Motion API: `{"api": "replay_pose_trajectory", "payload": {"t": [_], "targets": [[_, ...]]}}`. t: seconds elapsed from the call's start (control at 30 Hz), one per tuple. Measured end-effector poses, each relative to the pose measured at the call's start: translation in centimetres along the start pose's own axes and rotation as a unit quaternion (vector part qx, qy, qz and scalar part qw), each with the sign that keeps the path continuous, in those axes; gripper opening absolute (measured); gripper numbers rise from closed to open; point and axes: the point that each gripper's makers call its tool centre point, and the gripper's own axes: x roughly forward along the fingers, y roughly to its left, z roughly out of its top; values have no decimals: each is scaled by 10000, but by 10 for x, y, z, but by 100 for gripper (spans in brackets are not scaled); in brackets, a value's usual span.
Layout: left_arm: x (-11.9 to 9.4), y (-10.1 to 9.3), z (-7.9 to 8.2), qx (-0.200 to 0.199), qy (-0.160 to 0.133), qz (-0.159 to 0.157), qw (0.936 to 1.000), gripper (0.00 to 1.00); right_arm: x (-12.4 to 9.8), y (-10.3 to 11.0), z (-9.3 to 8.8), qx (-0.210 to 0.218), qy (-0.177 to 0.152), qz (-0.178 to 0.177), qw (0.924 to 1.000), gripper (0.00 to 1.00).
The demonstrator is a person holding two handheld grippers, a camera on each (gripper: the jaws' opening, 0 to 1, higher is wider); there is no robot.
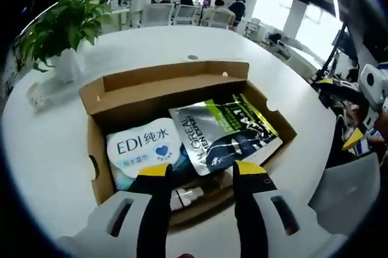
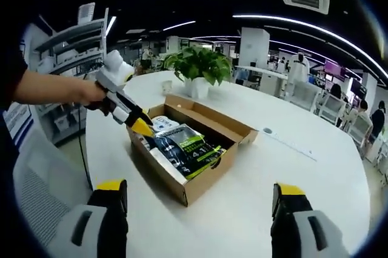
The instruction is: Operate the shoe box by opening the lid, removing the specified soft item, and placing it in the target area until the item is outside and the box remains undamaged.
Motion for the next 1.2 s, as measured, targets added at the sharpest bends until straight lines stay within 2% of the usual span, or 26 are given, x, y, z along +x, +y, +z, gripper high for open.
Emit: {"api": "replay_pose_trajectory", "payload": {"t": [0.3, 0.6, 0.7, 0.83, 0.93, 1.2], "targets": [[15, -5, -2, -470, 110, -179, 9987, 29, -7, 3, -5, 250, -91, -107, 9996, 99], [26, -1, -9, -1125, 176, -153, 9934, 19, -10, 7, -13, 280, -54, -123, 9995, 99], [27, 1, -7, -1223, 149, -147, 9923, 16, -10, 8, -15, 301, -35, -125, 9995, 99], [27, -1, -6, -1201, 166, -194, 9924, 11, -8, 10, -17, 316, -16, -102, 9994, 98], [27, -4, -4, -1082, 165, -202, 9938, 2, -7, 12, -18, 324, -6, -86, 9994, 98], [24, -6, 3, -1024, 138, -239, 9944, 1, -1, 15, -19, 266, 2, -3, 9996, 97]]}}
